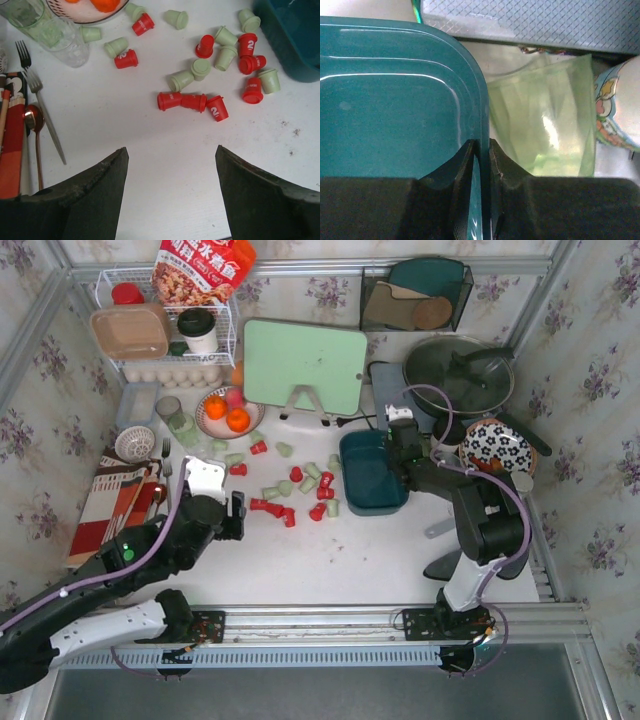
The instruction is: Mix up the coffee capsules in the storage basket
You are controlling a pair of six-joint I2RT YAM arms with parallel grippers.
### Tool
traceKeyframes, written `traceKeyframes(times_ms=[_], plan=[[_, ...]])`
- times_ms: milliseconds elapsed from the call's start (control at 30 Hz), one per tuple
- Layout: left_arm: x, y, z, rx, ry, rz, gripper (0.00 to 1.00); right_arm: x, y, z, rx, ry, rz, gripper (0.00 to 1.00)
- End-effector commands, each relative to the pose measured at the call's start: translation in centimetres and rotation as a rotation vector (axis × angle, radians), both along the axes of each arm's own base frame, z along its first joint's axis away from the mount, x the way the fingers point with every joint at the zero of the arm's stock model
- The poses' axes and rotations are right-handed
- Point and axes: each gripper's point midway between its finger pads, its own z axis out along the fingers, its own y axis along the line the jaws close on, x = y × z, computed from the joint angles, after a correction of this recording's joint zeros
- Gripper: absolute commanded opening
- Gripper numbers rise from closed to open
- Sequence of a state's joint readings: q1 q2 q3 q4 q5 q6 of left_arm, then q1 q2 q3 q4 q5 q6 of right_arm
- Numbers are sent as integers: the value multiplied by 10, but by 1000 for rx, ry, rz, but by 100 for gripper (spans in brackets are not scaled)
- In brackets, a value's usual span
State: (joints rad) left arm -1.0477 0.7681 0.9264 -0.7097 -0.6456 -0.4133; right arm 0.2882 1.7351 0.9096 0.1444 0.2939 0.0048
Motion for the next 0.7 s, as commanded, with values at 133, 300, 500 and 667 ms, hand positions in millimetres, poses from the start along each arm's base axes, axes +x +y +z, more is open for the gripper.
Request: traceKeyframes(times_ms=[133,300,500,667], plan=[[-5,25,9,25,-22,44,73,18,-10,17,-75,4,2,48],[-10,36,17,29,-35,44,73,4,-1,31,31,9,-19,63],[-18,46,26,74,-36,-6,73,-19,8,64,121,-38,-23,71],[-17,54,23,103,-63,-5,73,-44,34,97,136,-107,7,70]])
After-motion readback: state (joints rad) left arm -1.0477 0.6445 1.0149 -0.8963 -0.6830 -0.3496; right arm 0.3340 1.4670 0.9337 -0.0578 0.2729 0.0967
